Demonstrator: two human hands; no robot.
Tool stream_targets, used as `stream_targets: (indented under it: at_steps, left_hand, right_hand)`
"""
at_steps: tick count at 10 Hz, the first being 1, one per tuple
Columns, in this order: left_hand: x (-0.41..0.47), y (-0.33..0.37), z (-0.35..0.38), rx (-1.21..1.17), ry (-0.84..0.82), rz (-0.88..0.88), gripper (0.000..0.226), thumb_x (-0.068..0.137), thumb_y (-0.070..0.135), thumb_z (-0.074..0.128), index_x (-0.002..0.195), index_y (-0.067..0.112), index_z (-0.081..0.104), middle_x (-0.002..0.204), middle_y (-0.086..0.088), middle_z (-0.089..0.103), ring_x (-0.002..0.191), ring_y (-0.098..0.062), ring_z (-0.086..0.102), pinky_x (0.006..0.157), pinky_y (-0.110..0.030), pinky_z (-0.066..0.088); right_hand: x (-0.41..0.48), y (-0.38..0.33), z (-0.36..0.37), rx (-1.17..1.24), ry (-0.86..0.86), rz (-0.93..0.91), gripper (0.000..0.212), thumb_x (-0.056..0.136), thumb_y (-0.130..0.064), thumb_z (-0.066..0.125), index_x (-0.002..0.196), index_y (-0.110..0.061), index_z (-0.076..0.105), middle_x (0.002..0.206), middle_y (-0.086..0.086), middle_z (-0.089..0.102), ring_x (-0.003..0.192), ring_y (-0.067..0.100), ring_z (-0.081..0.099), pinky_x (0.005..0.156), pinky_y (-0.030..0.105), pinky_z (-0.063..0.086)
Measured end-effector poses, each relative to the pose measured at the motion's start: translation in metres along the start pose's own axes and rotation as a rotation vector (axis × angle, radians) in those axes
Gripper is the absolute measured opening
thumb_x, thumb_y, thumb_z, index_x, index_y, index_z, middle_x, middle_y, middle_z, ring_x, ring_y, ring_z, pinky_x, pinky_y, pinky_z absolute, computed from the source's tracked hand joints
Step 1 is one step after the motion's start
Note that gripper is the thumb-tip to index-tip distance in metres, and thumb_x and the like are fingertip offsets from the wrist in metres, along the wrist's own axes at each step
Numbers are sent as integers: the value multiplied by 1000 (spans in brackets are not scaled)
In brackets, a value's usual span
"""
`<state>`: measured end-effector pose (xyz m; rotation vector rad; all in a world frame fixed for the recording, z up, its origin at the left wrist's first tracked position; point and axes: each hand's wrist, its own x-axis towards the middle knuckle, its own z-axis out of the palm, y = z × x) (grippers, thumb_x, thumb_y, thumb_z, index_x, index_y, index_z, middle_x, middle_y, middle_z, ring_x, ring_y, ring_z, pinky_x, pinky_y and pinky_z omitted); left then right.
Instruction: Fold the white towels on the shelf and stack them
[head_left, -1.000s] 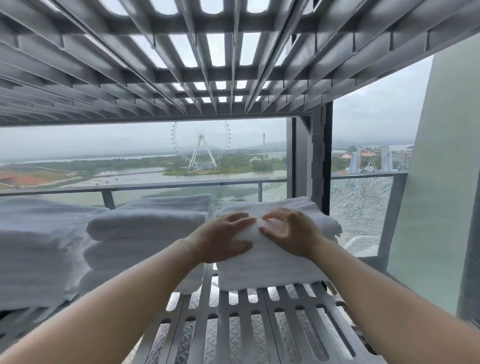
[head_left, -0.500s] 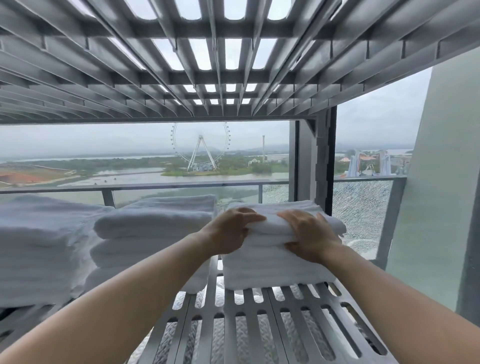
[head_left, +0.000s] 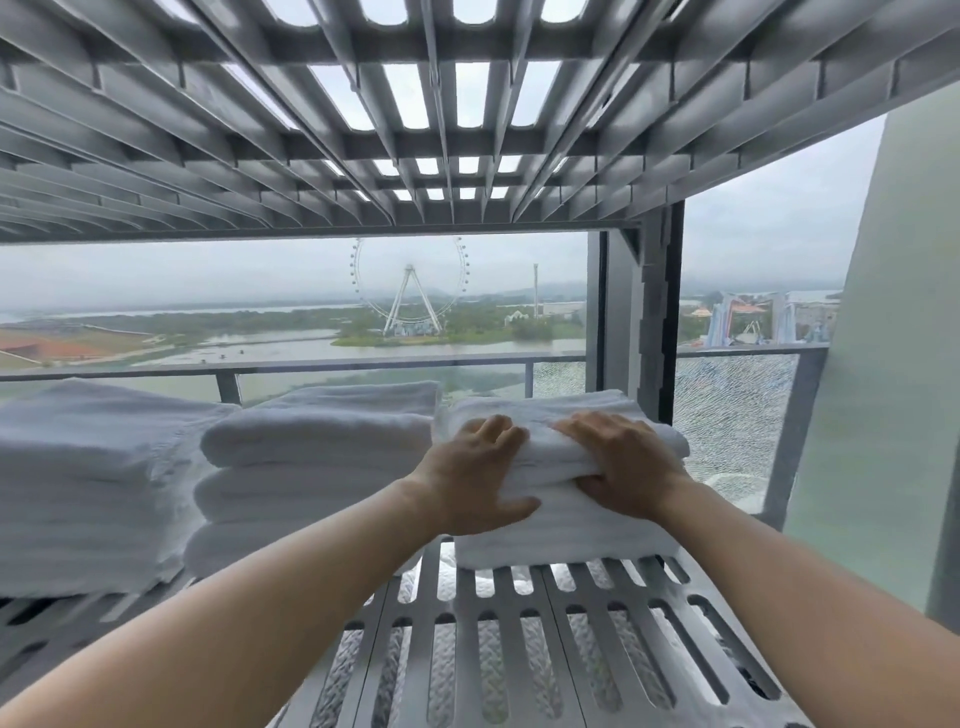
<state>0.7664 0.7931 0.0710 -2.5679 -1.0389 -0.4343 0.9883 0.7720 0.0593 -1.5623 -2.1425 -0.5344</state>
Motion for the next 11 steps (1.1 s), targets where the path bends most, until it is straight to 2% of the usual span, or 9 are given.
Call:
stream_targets:
  at_steps: [1,3,4,5,6,7,8,9,11]
  left_hand:
    - [0,2,4,104,-59,15,86,78,55,59,142,15,17,144,-6,22,132,-27,23,95,-47,46]
    - [-3,-2,15,204,2,37,79,91,47,47,148,16,2,150,-5,16,135,-26,17,98,-43,45]
    - [-3,-1,18,166,17,28,81,86,53,49,147,16,8,147,-5,19,133,-27,20,100,-44,42]
    - [-1,3,18,233,-47,2,96,80,68,47,146,15,1,149,-5,11,135,-29,14,104,-45,37]
    - [2,3,19,299,-136,-25,94,86,61,46,147,15,-9,153,-5,-1,139,-30,1,105,-49,34]
    - [-3,3,14,256,-155,-55,89,90,55,46,147,18,-11,156,-3,-6,142,-28,-5,110,-49,28]
    - [-14,10,13,205,-69,-90,85,89,51,48,148,21,-5,156,-2,0,143,-26,-1,111,-51,24]
    - [-28,19,8,149,-13,-139,83,87,51,50,148,22,1,156,0,3,144,-25,4,112,-48,23]
    - [-53,43,-5,26,90,-192,78,85,50,54,146,22,16,153,2,18,140,-20,18,108,-41,32]
  right_hand:
    - [-6,4,-3,-59,18,68,61,75,-36,59,134,-30,42,131,-4,55,119,23,51,96,39,36]
    - [-18,0,5,-120,200,61,53,69,-22,65,121,-22,57,114,3,66,100,29,63,84,46,45]
    - [-18,3,7,-124,106,68,61,74,-41,54,132,-27,45,130,-1,55,114,25,53,93,42,36]
    - [-18,10,9,-113,24,52,74,74,-62,39,140,-32,27,143,-3,39,126,20,39,98,38,27]
    - [-20,8,20,-130,-19,71,76,80,-70,31,143,-33,11,151,-3,22,136,19,23,104,40,18]
    - [-20,0,23,-91,-60,120,76,82,-69,31,143,-32,4,153,-4,12,140,21,12,109,45,11]
    - [-25,-6,17,-56,-16,114,77,80,-64,41,142,-29,11,150,-3,17,138,21,16,112,44,10]
    - [-37,-19,10,-9,28,120,74,79,-56,50,139,-24,21,147,0,24,136,22,22,112,45,14]
    - [-59,-51,2,96,106,141,70,82,-44,56,141,-16,29,142,1,32,131,20,34,110,42,31]
